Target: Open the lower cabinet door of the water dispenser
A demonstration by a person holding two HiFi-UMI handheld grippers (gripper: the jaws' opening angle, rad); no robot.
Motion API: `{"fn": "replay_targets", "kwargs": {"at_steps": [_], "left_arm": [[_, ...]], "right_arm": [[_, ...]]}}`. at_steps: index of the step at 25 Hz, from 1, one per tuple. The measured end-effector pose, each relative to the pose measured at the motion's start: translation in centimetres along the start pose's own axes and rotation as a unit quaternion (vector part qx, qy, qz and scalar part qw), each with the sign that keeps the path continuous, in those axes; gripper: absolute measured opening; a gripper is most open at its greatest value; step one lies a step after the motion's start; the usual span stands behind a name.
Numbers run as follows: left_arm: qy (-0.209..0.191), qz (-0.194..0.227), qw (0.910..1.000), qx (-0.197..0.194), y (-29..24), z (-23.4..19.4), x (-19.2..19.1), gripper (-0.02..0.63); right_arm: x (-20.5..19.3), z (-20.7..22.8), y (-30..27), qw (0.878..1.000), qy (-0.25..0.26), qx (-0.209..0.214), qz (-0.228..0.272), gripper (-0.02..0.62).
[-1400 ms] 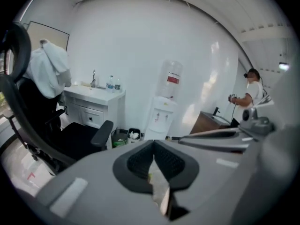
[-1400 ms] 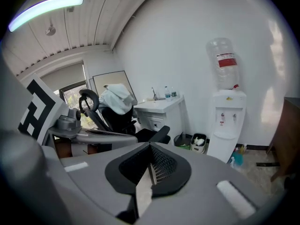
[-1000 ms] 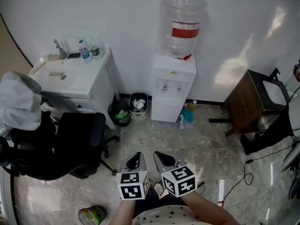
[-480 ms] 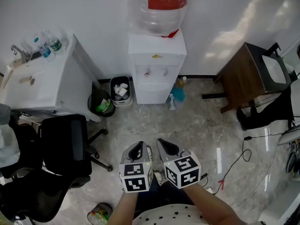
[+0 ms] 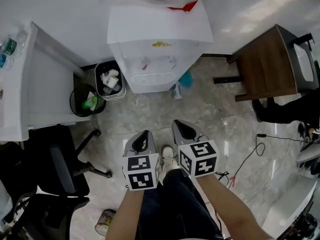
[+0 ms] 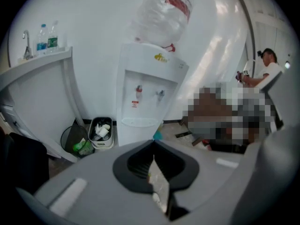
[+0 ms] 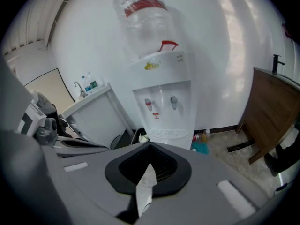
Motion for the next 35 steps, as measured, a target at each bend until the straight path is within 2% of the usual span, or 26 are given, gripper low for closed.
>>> {"fn": "replay_targets", "kwargs": {"at_steps": [7,8,9,10,13,16,20,24,27,33,35], "left_arm": [[0.017,-0.047,0.9986,0.016,-13.0,-3.4,-3.1,0.008],[0.026,-0.052,0.9981,0.019,-14.6,-4.1,-3.6,0.008],[0.035,-0.057,0.9975,0.022,-16.2,-4.8,-4.1,0.008],[0.043,-0.062,0.9969,0.025,-17.7,-5.5,-4.4,0.008],[0.069,-0.074,0.9944,0.031,-21.8,-7.2,-5.4,0.008],[0.086,-0.086,0.9918,0.039,-24.8,-8.0,-6.0,0.008],[0.083,-0.096,0.9911,0.043,-26.7,-8.5,-6.5,0.007],[0.071,-0.094,0.9922,0.040,-27.5,-8.4,-6.7,0.008],[0.071,-0.091,0.9927,0.035,-27.7,-8.1,-6.6,0.007],[0.054,-0.087,0.9943,0.028,-27.4,-7.2,-6.7,0.008],[0.054,-0.088,0.9943,0.024,-27.1,-7.2,-7.0,0.008]], "right_arm": [[-6.5,7.9,-14.7,0.999,-0.012,-0.010,-0.043,-0.006],[-7.5,9.1,-16.9,0.999,-0.015,-0.010,-0.048,0.018],[-8.2,10.4,-19.2,0.998,-0.016,-0.010,-0.053,0.103],[-8.8,11.7,-21.3,0.998,-0.015,-0.011,-0.057,0.146],[-10.3,15.6,-26.6,0.997,0.010,-0.018,-0.068,0.207],[-11.3,19.1,-30.0,0.996,0.041,-0.018,-0.072,0.238],[-10.9,21.0,-32.8,0.995,0.089,0.006,-0.051,0.258],[-10.9,21.3,-33.6,0.995,0.093,0.030,-0.033,0.271],[-11.0,21.0,-33.6,0.995,0.090,0.026,-0.026,0.250],[-11.4,20.0,-32.8,0.997,0.074,0.012,-0.037,0.265],[-12.4,19.2,-31.9,0.997,0.065,0.001,-0.040,0.239]]}}
Point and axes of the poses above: the fingertips, and each gripper's own axes: y backward along the fingers, z to its right, x out of its top, the point moved 10 cm from there along y, backward along the fingers, and after that the axes turned 13 degrees about y, right-handed, at the moved point
